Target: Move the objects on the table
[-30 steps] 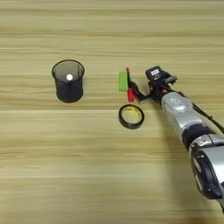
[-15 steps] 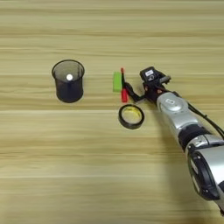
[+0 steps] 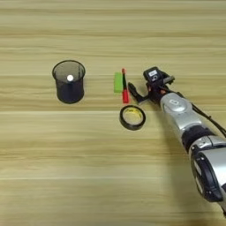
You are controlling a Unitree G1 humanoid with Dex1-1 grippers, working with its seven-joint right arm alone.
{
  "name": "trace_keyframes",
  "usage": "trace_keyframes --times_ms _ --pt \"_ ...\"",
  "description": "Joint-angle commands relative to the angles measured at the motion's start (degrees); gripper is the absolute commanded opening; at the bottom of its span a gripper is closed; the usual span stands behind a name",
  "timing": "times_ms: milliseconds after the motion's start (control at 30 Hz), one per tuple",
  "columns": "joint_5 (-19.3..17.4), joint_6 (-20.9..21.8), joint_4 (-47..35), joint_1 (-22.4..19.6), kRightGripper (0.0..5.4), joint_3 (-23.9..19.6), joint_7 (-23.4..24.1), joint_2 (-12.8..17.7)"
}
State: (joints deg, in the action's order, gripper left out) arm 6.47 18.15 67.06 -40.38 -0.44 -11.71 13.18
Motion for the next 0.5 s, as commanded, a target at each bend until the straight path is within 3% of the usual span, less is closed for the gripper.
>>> trace_keyframes --times_ms 33,167,300,500 --pt "-1.5 1.5 -6.1 -2.2 5.37 -1.5 0.1 2.5" --pt "-2.8 1.1 -14.3 2.3 5.37 -2.5 -1.2 2.7" --pt "-4.8 -1.1 -29.9 11.2 5.37 -2.1 -4.0 1.9" --pt "-8.1 -7.9 -51.1 24.0 5.37 0.2 -9.1 -0.4"
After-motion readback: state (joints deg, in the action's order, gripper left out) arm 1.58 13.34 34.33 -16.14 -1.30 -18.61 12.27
